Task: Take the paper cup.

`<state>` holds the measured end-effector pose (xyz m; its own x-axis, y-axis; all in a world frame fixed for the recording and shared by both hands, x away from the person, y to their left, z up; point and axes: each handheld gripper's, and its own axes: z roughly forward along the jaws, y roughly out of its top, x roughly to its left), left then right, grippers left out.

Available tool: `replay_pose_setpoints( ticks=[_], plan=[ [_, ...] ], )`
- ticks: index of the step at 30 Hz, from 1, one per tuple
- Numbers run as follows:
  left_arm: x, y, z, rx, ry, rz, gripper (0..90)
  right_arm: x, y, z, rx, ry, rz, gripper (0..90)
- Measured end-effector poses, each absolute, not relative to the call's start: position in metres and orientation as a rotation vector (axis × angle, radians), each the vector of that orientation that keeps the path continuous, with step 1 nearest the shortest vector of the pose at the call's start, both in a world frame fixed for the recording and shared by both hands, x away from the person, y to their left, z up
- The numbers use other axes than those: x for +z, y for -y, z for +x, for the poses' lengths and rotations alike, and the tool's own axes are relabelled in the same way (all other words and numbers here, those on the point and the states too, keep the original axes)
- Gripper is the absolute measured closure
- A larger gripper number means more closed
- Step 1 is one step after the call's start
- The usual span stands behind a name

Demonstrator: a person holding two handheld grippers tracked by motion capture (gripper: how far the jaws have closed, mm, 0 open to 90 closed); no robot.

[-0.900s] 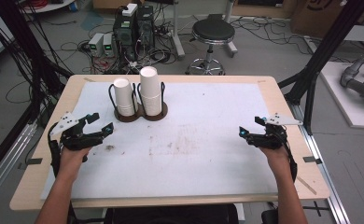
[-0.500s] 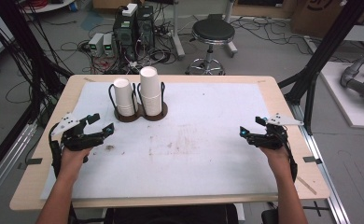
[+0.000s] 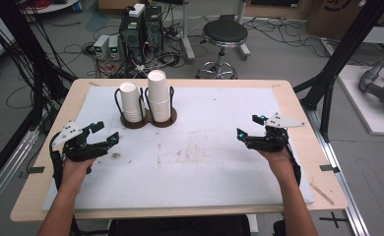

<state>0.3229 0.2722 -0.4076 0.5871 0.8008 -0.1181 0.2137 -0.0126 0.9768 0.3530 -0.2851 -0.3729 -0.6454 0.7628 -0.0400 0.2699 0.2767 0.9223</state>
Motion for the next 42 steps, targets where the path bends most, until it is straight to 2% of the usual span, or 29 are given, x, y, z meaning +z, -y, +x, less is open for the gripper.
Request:
replay_pose_setpoints(
  ticks=[1, 2, 3, 4, 5, 6, 8, 10, 15, 30, 42],
  plan=[
    [-0.408, -0.272, 0.323, 0.578, -0.885, 1.552, 21.2, -0.371, 0.283, 0.354, 1.377, -2.066, 0.915, 28.3],
    [-0.408, -0.272, 0.323, 0.579, -0.886, 1.554, 21.2, -0.371, 0.283, 0.354, 1.377, -2.066, 0.915, 28.3],
    [-0.408, -0.272, 0.324, 0.577, -0.887, 1.552, 21.2, -0.368, 0.279, 0.355, 1.433, -2.061, 0.891, 36.3],
    [-0.408, -0.272, 0.324, 0.576, -0.889, 1.552, 21.2, -0.368, 0.279, 0.355, 1.433, -2.061, 0.891, 36.3],
    [-0.408, -0.272, 0.325, 0.575, -0.890, 1.553, 21.2, -0.367, 0.277, 0.355, 1.441, -2.059, 0.883, 39.9],
    [-0.409, -0.272, 0.325, 0.577, -0.889, 1.554, 21.2, -0.366, 0.273, 0.356, 1.441, -2.075, 0.849, 50.6],
    [-0.409, -0.273, 0.326, 0.576, -0.890, 1.553, 21.2, -0.366, 0.271, 0.357, 1.437, -2.080, 0.839, 53.8],
    [-0.409, -0.273, 0.326, 0.572, -0.892, 1.550, 21.2, -0.368, 0.265, 0.359, 1.442, -2.089, 0.839, 64.7],
    [-0.409, -0.273, 0.327, 0.568, -0.892, 1.548, 21.2, -0.369, 0.254, 0.364, 1.427, -2.091, 0.834, 74.8],
    [-0.409, -0.274, 0.327, 0.568, -0.893, 1.543, 21.3, -0.361, 0.204, 0.379, 1.394, -2.055, 0.768, 90.0],
    [-0.409, -0.276, 0.327, 0.567, -0.898, 1.543, 21.3, -0.356, 0.163, 0.400, 1.439, -2.139, 0.717, 90.0]
  ],
)
